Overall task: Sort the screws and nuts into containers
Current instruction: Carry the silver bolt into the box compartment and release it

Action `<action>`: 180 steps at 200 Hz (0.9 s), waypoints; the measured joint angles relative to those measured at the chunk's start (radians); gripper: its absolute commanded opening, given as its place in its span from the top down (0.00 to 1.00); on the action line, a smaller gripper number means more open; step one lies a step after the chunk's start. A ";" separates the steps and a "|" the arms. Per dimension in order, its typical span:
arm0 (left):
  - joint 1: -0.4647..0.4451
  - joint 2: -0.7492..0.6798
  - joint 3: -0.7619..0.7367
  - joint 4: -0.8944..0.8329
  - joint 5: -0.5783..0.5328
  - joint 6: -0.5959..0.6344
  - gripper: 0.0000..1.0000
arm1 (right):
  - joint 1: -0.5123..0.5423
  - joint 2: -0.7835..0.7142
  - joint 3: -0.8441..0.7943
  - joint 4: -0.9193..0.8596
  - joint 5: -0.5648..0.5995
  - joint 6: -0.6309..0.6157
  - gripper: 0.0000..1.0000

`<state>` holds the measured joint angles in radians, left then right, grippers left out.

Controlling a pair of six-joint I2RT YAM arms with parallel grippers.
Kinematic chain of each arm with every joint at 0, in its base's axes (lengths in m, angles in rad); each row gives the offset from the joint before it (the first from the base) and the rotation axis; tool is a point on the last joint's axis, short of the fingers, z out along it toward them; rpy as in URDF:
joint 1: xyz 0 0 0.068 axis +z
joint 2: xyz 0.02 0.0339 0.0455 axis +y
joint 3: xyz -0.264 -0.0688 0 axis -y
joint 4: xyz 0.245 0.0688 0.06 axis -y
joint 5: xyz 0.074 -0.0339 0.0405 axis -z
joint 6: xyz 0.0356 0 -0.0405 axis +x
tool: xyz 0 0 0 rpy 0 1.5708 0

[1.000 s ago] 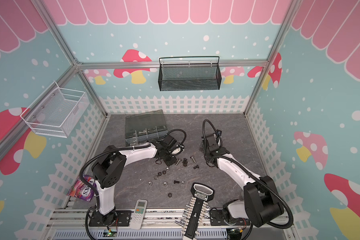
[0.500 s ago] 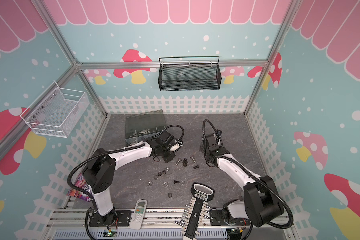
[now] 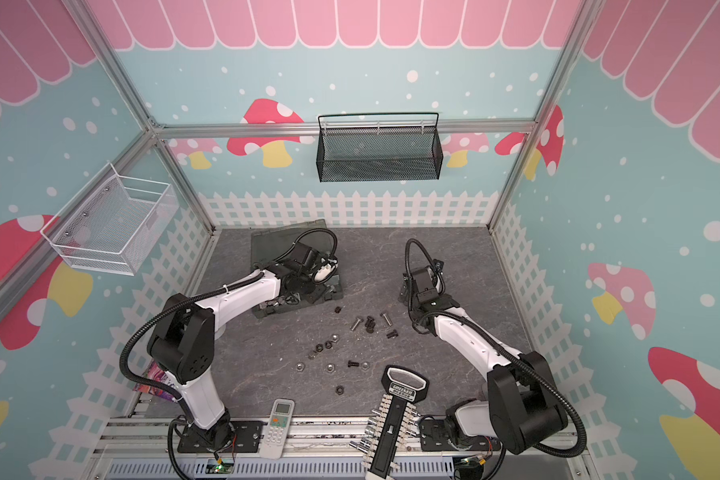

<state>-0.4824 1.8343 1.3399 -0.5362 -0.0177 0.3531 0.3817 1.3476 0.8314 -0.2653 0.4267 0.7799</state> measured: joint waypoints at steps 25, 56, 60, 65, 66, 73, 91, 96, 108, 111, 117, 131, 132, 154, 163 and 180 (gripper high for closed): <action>0.019 0.000 0.000 0.003 -0.003 0.003 0.95 | 0.000 0.000 0.000 0.000 0.000 0.000 0.02; 0.022 0.001 0.001 0.003 -0.006 0.003 0.93 | 0.000 0.000 0.000 0.000 0.000 0.000 0.02; 0.022 0.002 0.002 0.002 -0.006 0.003 0.93 | 0.000 0.000 0.000 0.000 0.000 0.000 0.02; 0.022 0.005 0.004 0.003 -0.009 0.003 0.93 | 0.000 0.000 0.000 0.000 0.000 0.000 0.02; 0.022 0.006 0.005 0.003 -0.009 0.003 0.93 | 0.000 0.000 0.000 0.000 0.000 0.000 0.02; 0.022 0.012 0.010 0.003 -0.010 0.003 0.93 | 0.000 0.000 0.000 0.000 0.000 0.000 0.02; 0.023 0.035 0.024 0.007 -0.013 0.003 0.93 | 0.000 0.000 0.000 0.000 0.000 0.000 0.02; 0.023 0.042 0.026 0.010 -0.013 0.003 0.92 | 0.000 0.000 0.000 0.000 0.000 0.000 0.02; 0.023 0.056 0.029 0.010 -0.013 0.003 0.89 | 0.000 0.000 0.000 0.000 0.000 0.000 0.02; 0.023 0.060 0.030 0.010 -0.013 0.003 0.88 | 0.000 0.000 0.000 0.000 0.000 0.000 0.02; 0.023 0.066 0.031 0.010 -0.013 0.003 0.87 | 0.000 0.000 0.000 0.000 0.000 0.000 0.02; 0.023 0.074 0.032 0.010 -0.013 0.002 0.85 | 0.000 0.000 0.000 0.000 0.000 0.000 0.02; 0.023 0.074 0.032 0.010 -0.013 0.002 0.85 | 0.000 0.000 0.000 0.000 0.000 0.000 0.02; 0.023 0.077 0.038 0.013 -0.012 0.002 0.84 | 0.000 0.000 0.000 0.000 0.000 0.000 0.02; 0.023 0.077 0.039 0.013 -0.011 0.001 0.81 | 0.000 0.000 0.000 0.000 0.000 0.000 0.02; 0.023 0.077 0.040 0.017 -0.004 -0.005 0.77 | 0.000 0.000 0.000 0.000 0.000 0.000 0.02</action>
<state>-0.4595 1.9114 1.3796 -0.5190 -0.0216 0.3477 0.3817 1.3476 0.8314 -0.2657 0.4267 0.7799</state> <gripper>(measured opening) 0.216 0.984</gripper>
